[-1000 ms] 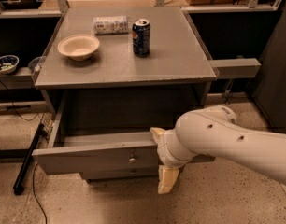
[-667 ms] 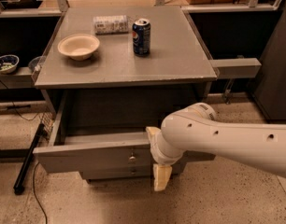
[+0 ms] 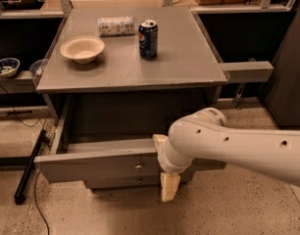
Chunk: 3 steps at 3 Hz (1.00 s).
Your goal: Open top drawer
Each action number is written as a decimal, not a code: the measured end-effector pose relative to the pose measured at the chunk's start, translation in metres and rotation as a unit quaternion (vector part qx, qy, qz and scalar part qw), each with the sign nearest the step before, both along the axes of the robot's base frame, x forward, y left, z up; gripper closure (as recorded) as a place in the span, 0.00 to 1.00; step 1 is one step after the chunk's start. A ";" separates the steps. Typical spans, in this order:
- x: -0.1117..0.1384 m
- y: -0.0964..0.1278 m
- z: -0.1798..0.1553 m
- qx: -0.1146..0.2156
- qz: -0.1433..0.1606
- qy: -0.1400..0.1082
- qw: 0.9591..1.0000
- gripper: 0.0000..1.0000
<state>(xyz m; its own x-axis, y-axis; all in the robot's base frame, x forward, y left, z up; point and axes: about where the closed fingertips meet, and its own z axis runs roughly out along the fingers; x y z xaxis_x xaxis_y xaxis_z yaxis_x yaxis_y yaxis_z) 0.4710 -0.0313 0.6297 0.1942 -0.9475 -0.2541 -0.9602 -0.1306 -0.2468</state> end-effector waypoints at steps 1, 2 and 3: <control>-0.008 -0.004 0.003 0.013 0.011 0.013 1.000 0.00; -0.034 -0.017 0.012 0.046 0.027 0.049 0.997 0.00; -0.057 -0.029 0.021 0.060 0.050 0.070 0.995 0.00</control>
Offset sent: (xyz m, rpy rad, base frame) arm -0.0700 -0.0379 0.0250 0.1752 0.1905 0.1353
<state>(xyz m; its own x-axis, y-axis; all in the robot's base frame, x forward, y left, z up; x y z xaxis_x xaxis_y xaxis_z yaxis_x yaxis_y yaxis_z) 0.4143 -0.0603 0.6509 0.2409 -0.8867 -0.3945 -0.9699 -0.2049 -0.1316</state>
